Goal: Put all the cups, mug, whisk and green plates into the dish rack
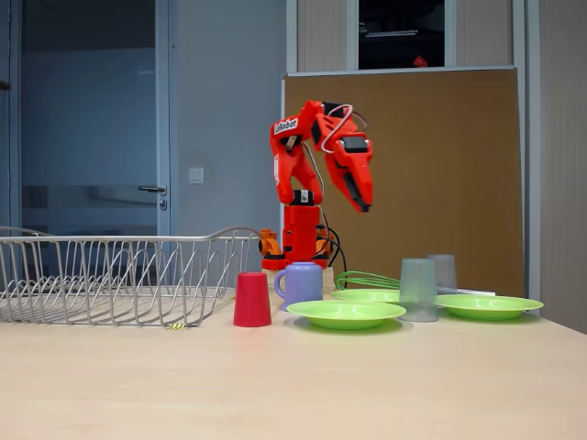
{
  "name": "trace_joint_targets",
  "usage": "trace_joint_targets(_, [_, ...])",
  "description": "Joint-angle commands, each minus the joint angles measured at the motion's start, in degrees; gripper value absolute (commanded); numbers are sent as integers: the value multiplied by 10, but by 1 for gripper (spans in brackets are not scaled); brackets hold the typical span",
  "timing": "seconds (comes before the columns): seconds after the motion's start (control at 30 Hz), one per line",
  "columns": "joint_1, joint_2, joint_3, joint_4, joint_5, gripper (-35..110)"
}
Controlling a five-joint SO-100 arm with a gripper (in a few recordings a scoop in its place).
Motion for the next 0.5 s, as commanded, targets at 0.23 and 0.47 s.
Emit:
trace_joint_targets(0.23, [-91,-302,-258,46,235,29])
trace_joint_targets(0.47, [-108,-362,-308,84,359,42])
